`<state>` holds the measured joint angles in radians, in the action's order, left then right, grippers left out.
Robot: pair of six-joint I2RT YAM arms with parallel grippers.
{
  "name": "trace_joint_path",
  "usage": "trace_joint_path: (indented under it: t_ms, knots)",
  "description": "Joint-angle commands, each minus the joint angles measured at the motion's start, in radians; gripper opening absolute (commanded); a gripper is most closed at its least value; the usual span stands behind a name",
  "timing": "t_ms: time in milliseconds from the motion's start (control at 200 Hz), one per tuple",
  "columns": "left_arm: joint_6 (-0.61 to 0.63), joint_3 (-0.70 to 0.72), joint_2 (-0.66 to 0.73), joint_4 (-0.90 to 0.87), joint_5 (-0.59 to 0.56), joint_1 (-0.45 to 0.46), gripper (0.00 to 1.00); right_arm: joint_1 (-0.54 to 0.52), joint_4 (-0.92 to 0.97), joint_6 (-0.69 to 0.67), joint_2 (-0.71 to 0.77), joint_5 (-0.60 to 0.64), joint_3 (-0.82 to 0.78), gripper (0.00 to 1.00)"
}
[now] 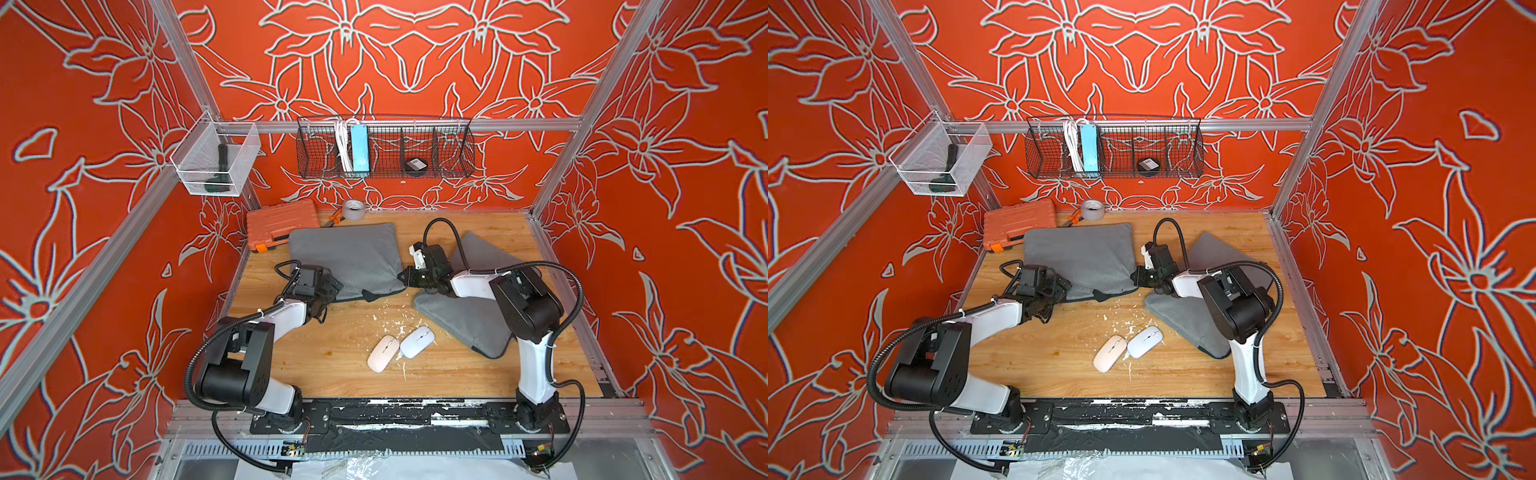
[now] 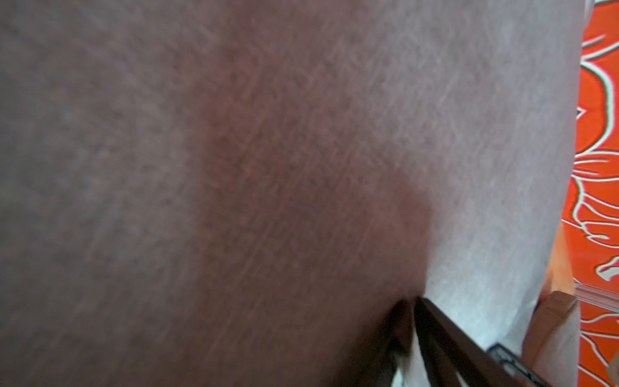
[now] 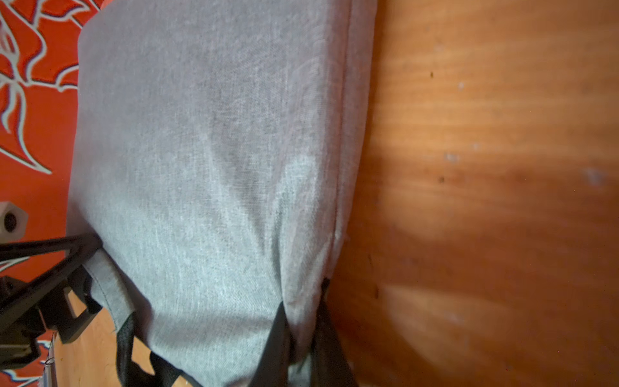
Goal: Put the mouse into the laptop bag
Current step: Adjust the zippered laptop bag at the center of the board.
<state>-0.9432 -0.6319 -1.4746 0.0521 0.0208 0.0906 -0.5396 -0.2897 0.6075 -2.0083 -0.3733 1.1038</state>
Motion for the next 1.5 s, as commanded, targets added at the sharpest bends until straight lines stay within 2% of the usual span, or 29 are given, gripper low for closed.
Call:
trace_joint_path:
  t_ms: [0,80,115,150,205,255,330,440,581,651,786,1056,1101,1206,1326,1431,1496]
  knots:
    - [0.027,0.014,-0.011,-0.041,-0.014,0.000,0.93,-0.076,0.048,-0.009,0.057,-0.056,-0.060,0.00]
    - [0.030,0.014,-0.001,-0.048,-0.022,-0.002,0.87,-0.097,0.046,-0.001,0.087,-0.041,-0.093,0.00]
    - [0.030,0.012,0.004,-0.052,-0.021,-0.003,0.81,-0.104,0.040,0.002,0.100,-0.039,-0.106,0.00]
    - [0.033,0.014,0.008,-0.052,-0.016,-0.006,0.68,-0.113,0.036,0.004,0.112,-0.038,-0.117,0.00]
    - [0.037,0.015,0.016,-0.052,-0.005,-0.012,0.40,-0.128,0.041,0.001,0.134,-0.024,-0.126,0.00]
    - [0.040,0.014,0.025,-0.055,0.004,-0.018,0.19,-0.141,0.062,-0.011,0.151,-0.007,-0.129,0.00]
    - [0.050,0.008,0.041,-0.070,0.023,-0.038,0.00,-0.156,0.090,-0.037,0.187,0.037,-0.140,0.16]
    - [0.075,0.001,0.071,-0.103,0.077,-0.095,0.00,-0.157,0.083,-0.075,0.243,0.080,-0.184,0.39]
    - [0.111,-0.021,0.146,-0.168,0.089,-0.141,0.00,-0.156,0.110,-0.155,0.305,0.184,-0.229,0.54]
    - [0.113,-0.018,0.196,-0.178,0.051,-0.144,0.00,-0.155,0.097,-0.196,0.329,0.206,-0.254,0.54]
    - [0.106,0.018,0.267,-0.152,0.015,-0.150,0.00,-0.155,0.033,-0.247,0.355,0.170,-0.301,0.54]
    - [0.100,0.010,0.269,-0.188,-0.029,-0.167,0.00,-0.155,-0.006,-0.385,0.359,0.139,-0.332,0.50]
    - [0.094,0.014,0.272,-0.198,-0.045,-0.174,0.07,-0.156,-0.005,-0.418,0.357,0.144,-0.333,0.50]
    - [0.080,0.021,0.294,-0.219,-0.063,-0.190,0.45,-0.155,0.010,-0.477,0.354,0.169,-0.332,0.49]
    - [0.050,0.048,0.357,-0.215,0.002,-0.190,0.77,-0.155,0.013,-0.527,0.347,0.182,-0.327,0.49]
    - [-0.027,0.122,0.424,-0.159,0.107,-0.189,0.90,-0.155,0.044,-0.573,0.334,0.178,-0.301,0.47]
    - [-0.072,0.164,0.445,-0.122,0.187,-0.188,0.92,-0.155,0.057,-0.602,0.323,0.168,-0.287,0.47]
